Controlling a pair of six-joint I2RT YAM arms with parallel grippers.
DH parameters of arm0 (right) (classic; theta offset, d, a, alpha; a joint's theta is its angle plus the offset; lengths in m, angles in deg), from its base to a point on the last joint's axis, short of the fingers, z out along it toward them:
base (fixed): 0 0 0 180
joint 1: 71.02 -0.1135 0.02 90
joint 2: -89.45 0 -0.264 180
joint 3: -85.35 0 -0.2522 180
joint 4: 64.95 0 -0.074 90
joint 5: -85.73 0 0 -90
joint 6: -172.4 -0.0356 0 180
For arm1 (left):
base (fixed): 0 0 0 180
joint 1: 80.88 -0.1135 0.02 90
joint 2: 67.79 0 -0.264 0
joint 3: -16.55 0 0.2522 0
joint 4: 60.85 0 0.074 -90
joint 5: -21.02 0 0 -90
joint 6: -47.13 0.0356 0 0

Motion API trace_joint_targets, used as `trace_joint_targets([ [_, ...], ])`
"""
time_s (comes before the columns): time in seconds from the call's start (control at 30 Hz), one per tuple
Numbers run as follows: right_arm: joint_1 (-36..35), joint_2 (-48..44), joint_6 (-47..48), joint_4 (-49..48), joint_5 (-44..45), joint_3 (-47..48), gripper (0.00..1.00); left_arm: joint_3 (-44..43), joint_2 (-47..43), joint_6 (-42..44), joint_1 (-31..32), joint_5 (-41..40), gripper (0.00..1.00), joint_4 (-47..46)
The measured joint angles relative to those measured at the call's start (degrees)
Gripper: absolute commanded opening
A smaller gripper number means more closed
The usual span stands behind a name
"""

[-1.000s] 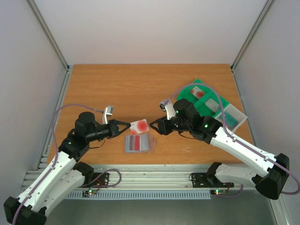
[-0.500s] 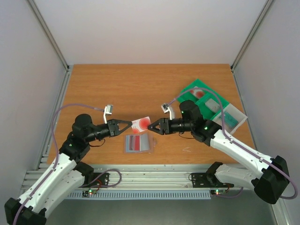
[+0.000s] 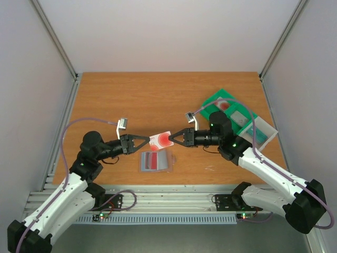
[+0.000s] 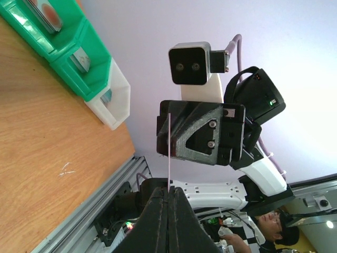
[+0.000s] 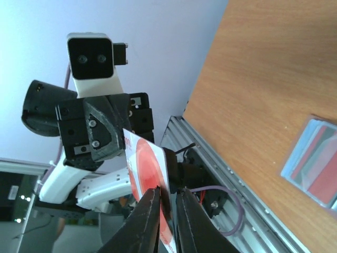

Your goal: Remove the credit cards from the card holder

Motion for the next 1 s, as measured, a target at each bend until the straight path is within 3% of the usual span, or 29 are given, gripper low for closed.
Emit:
trace_joint_targets([
  [0.2,0.0,-0.6,-1.7,-2.2,-1.3,0.0,0.01,1.0,0.2,-2.1,0.0,0.0,0.00,-2.3],
  [0.27,0.0,-0.9,-1.8,-2.4,-1.6,0.0,0.01,1.4,0.2,-2.8,0.0,0.0,0.06,-2.9],
  [0.47,0.1,-1.2,-2.3,-2.7,-1.1,0.0,0.01,1.5,0.2,-3.3,0.0,-0.2,0.72,-3.2],
  [0.6,0.1,-1.4,-2.0,-2.0,1.2,-0.1,0.01,1.3,0.2,-2.4,0.0,-1.0,0.99,-1.2],
  [0.77,0.1,-1.6,1.0,4.2,8.3,1.3,0.01,-3.2,1.1,2.5,0.0,-3.0,0.99,9.9],
  [1.0,0.5,-1.4,7.3,11.6,24.7,5.5,0.01,-14.9,5.1,17.3,0.0,-9.8,0.99,28.3],
])
